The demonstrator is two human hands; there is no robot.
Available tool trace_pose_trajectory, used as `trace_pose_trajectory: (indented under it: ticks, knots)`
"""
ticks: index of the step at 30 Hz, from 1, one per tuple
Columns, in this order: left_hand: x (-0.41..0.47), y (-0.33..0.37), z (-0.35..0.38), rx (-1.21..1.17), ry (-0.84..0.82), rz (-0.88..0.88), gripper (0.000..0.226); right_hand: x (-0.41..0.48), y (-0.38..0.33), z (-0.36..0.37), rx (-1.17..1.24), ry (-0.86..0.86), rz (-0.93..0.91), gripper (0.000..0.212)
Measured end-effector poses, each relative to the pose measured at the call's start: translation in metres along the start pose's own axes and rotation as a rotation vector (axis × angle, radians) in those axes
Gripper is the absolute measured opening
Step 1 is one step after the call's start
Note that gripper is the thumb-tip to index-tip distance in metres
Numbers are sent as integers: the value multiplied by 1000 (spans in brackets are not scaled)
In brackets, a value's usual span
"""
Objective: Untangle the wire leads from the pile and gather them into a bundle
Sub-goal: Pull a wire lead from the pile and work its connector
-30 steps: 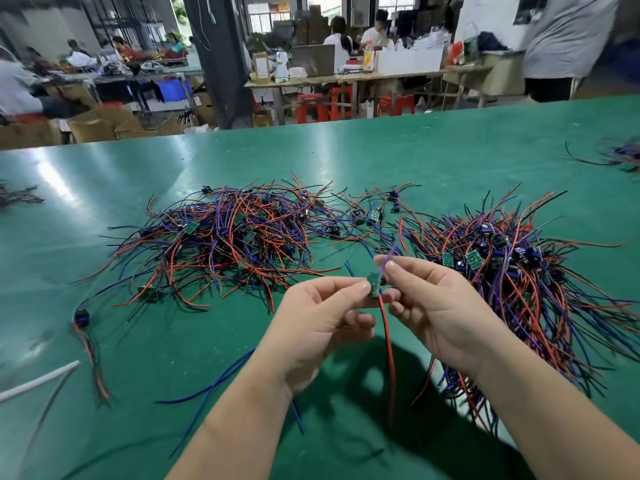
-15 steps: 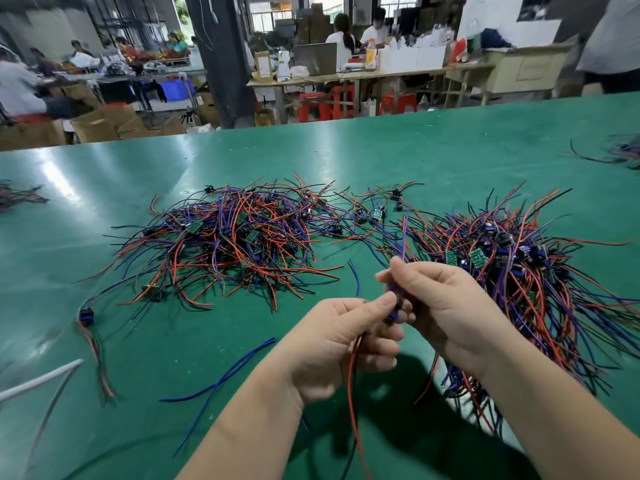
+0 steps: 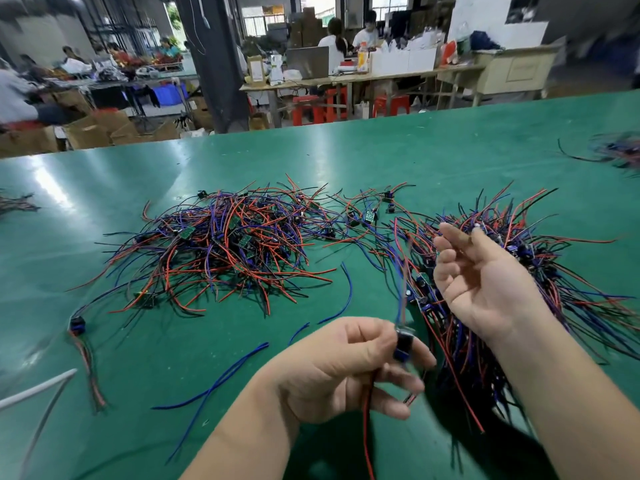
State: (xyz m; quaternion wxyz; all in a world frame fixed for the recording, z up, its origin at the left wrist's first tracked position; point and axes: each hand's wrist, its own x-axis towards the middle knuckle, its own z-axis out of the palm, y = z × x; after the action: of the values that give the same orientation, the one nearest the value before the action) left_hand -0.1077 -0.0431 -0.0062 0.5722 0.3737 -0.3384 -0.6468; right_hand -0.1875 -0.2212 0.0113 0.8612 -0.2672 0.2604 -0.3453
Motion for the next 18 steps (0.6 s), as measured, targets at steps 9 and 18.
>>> trace_pose_trajectory:
  ticks: [9, 18]
  knots:
    - [4, 11, -5, -306, 252, 427, 41, -25, 24, 2, -792, -657, 247, 29]
    - [5, 15, -10, 275, 801, 807, 19, -28, 25, 2, -485, -759, 207, 53]
